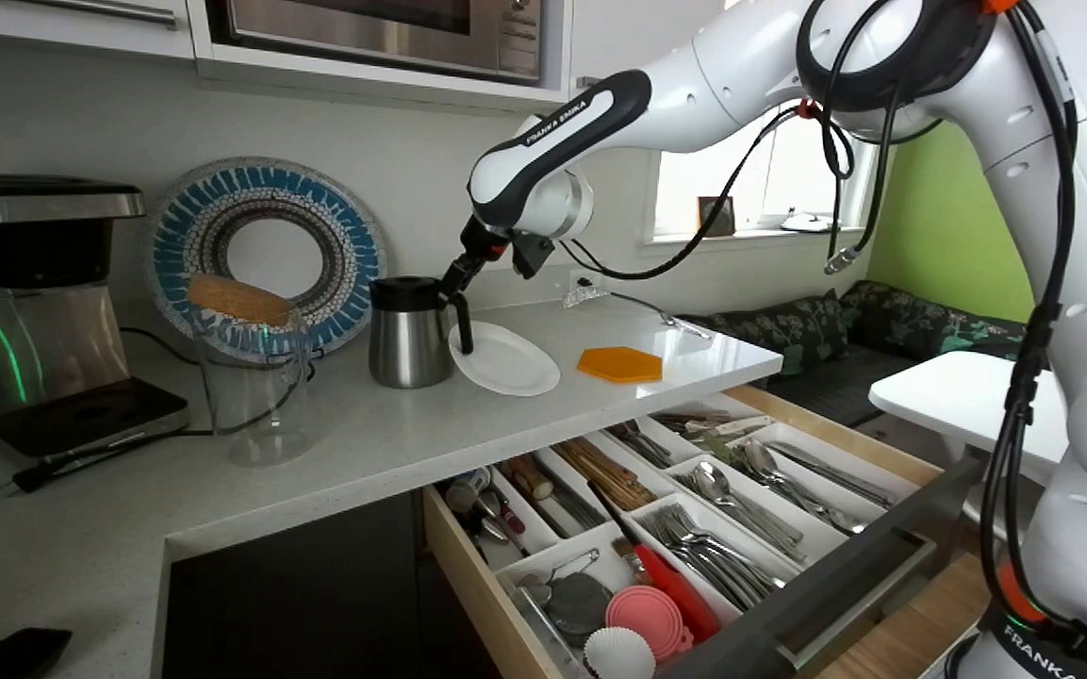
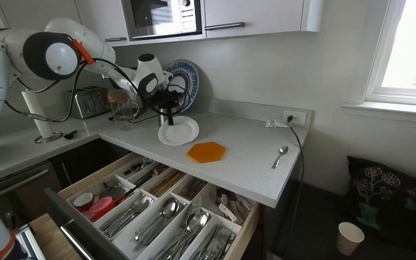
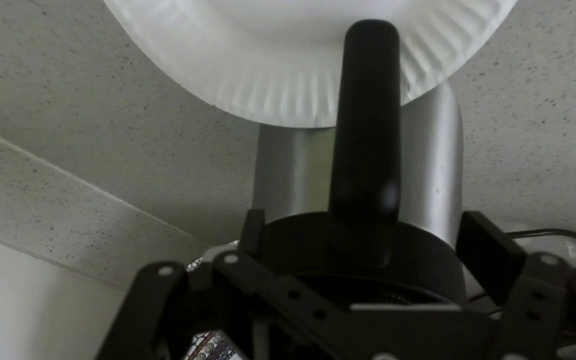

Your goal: Move the kettle to the left

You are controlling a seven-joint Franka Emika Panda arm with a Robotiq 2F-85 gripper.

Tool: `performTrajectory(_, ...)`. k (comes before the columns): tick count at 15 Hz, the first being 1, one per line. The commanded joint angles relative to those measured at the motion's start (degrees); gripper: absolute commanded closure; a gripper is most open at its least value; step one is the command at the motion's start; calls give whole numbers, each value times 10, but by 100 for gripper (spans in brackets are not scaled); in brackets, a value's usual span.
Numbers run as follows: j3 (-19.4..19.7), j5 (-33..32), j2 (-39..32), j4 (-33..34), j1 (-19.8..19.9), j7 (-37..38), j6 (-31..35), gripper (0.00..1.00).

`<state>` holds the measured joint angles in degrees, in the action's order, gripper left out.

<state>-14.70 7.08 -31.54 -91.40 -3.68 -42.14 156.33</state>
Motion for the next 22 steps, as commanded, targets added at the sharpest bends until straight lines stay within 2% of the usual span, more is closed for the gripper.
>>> performTrajectory(1, -18, -17, -27, 36, 12, -8, 4, 34)
performTrajectory(6, -7, -34, -33, 46, 7, 11, -21, 74)
performTrajectory(9, -16, -34, -37, 48, 13, 4, -25, 92)
performTrajectory(15, -81, -6, -60, 67, 39, -67, -20, 92)
performTrajectory(22, -124, -11, -90, 101, 26, -130, -31, 92)
